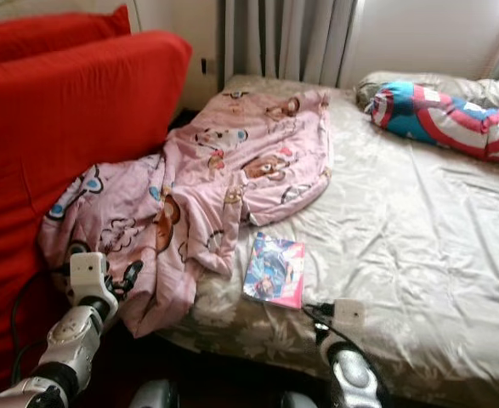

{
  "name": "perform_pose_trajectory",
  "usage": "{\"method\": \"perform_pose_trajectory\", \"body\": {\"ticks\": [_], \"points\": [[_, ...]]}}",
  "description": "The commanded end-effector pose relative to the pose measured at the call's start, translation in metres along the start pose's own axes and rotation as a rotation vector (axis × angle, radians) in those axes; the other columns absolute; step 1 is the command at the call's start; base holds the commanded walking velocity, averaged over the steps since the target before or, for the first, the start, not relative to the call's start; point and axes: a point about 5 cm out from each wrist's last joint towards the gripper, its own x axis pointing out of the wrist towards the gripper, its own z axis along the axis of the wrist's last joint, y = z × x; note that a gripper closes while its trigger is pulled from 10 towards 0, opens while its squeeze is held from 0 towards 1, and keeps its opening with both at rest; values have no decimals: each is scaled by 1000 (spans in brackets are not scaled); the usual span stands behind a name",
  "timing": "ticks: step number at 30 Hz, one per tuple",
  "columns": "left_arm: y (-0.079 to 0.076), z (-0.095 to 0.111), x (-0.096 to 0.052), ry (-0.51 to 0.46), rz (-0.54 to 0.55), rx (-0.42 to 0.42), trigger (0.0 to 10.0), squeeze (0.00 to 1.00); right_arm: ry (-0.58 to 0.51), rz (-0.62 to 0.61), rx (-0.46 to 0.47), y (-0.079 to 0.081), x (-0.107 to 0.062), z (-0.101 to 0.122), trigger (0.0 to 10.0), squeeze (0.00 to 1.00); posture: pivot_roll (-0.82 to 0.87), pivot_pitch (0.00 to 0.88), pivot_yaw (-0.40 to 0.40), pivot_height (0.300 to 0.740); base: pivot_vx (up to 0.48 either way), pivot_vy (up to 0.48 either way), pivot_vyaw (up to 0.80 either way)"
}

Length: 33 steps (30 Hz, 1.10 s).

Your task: Clean up the room

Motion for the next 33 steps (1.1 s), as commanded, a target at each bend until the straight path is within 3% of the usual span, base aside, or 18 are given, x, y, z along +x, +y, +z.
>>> {"method": "perform_pose_trajectory", "body": {"ticks": [1, 13, 23, 24, 25, 28, 32, 33], "points": [[-11, 3, 3, -16, -30, -5, 10000, 0, 4, -39, -10, -15, -1, 1, 10000, 0, -27, 19, -44, 616, 360, 0, 0], [-11, 3, 3, -20, -30, -8, 10000, 0, 18, -23, -9, -15, -1, 1, 10000, 0, -24, 36, -42, 616, 353, 0, 0], [-16, 2, 4, -20, -39, -16, 10000, 0, 47, 54, -12, -6, 5, 7, 10000, 0, -18, 48, -42, 616, 0, 0, 0], [-17, 1, 3, -21, -41, -18, 10000, 0, 53, 61, 1, -6, 5, 7, 10000, 843, -16, 53, -43, 616, 0, 0, 0], [-19, 1, 3, -26, -45, -21, 10000, 0, 53, 75, 10, -5, 6, 9, 10000, 1000, -12, 63, -45, 616, 0, 0, 0], [-22, 2, 3, -34, -53, -29, 10000, 0, 57, 105, -12, -3, 9, 15, 10000, 1000, -10, 79, -43, 616, 0, 0, 0], [-25, 2, 4, -34, -57, -34, 10000, 0, 6, 118, -29, -5, 21, 48, 10000, 1000, -7, 105, -41, 616, 0, 0, 0], [-25, 2, 4, -34, -57, -34, 10000, 0, 6, 118, -29, -5, 21, 48, 10000, 1000, -7, 105, -41, 616, 0, 0, 0]]}}
